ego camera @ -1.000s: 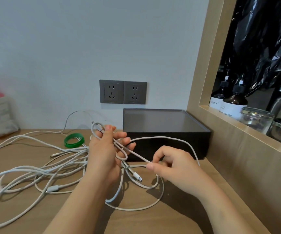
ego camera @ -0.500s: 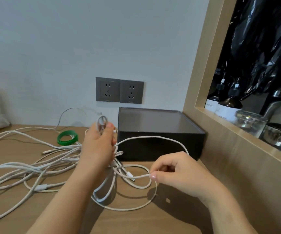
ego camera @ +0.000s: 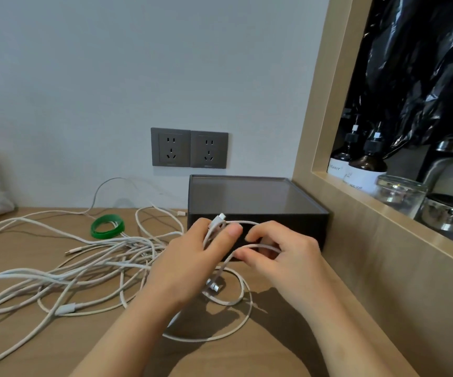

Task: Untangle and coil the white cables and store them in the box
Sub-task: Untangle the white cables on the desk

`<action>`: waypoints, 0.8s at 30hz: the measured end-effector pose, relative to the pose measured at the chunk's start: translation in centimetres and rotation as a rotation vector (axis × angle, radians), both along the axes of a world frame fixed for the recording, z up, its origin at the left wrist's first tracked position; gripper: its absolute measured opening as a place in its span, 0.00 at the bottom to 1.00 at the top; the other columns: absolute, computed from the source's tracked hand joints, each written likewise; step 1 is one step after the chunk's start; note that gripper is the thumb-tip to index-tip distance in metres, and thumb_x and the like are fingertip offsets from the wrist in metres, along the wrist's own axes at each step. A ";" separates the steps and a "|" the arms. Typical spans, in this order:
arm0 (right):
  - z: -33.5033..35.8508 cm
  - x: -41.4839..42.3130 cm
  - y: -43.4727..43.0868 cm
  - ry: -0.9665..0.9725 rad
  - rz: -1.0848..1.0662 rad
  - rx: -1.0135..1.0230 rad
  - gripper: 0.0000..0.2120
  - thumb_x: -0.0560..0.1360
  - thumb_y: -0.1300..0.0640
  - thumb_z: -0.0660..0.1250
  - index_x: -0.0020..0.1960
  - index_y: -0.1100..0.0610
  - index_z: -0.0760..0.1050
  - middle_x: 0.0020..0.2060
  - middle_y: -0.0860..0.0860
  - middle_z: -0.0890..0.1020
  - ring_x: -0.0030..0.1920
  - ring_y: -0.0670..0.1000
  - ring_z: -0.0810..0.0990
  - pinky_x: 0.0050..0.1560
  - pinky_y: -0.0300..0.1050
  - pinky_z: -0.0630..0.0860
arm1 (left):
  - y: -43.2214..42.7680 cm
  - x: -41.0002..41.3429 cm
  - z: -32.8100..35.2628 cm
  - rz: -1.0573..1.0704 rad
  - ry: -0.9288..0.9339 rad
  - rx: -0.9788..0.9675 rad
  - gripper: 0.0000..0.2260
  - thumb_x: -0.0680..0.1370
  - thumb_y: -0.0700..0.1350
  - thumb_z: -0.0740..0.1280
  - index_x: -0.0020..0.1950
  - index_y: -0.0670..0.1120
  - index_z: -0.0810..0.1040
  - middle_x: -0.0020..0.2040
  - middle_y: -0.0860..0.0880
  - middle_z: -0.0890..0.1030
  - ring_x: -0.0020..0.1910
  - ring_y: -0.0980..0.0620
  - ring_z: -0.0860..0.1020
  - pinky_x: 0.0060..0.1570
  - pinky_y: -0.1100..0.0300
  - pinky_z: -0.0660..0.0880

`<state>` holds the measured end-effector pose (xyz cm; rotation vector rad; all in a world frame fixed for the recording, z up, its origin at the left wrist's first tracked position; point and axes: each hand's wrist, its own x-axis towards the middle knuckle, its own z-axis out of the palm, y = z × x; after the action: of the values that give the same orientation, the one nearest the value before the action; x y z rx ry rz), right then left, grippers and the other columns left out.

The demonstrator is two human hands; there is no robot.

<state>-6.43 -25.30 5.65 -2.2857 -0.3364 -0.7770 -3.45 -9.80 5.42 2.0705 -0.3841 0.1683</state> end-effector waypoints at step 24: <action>0.2 0.4 -0.9 -0.148 0.011 0.272 0.05 0.71 0.53 0.69 0.41 0.42 0.76 0.32 0.44 0.79 0.38 0.43 0.77 0.35 0.31 0.74 | -0.2 0.7 -0.5 0.052 -0.106 -0.033 0.08 0.82 0.48 0.54 0.47 0.52 0.71 0.34 0.50 0.74 0.33 0.52 0.72 0.34 0.57 0.70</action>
<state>-6.01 -26.23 5.90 -1.9766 -0.2907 -0.9289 -2.72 -9.99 4.92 2.0458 -0.3893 0.3141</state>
